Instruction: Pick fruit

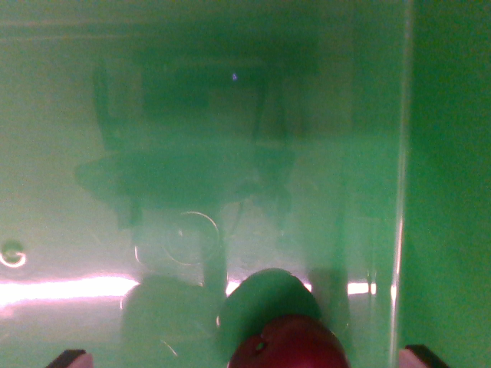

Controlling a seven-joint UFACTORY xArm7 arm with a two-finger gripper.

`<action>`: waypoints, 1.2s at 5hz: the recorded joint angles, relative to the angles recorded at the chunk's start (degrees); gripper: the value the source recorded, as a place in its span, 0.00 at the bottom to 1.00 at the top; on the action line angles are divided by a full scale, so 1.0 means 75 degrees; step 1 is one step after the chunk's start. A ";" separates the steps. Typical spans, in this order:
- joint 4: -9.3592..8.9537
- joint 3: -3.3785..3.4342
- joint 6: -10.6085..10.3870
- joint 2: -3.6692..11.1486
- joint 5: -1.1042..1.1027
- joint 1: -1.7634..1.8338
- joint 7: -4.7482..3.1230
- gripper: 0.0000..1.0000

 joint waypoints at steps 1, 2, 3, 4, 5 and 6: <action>0.0000 0.0000 0.0000 0.0000 0.0000 0.0000 0.0000 0.00; -0.0256 -0.0021 -0.0316 0.0064 -0.0112 -0.0021 -0.0016 0.00; -0.0256 -0.0021 -0.0316 0.0064 -0.0112 -0.0021 -0.0016 0.00; -0.0467 -0.0039 -0.0575 0.0117 -0.0205 -0.0038 -0.0030 0.00; -0.0467 -0.0039 -0.0575 0.0117 -0.0205 -0.0038 -0.0030 0.00; -0.0669 -0.0056 -0.0825 0.0168 -0.0293 -0.0054 -0.0042 0.00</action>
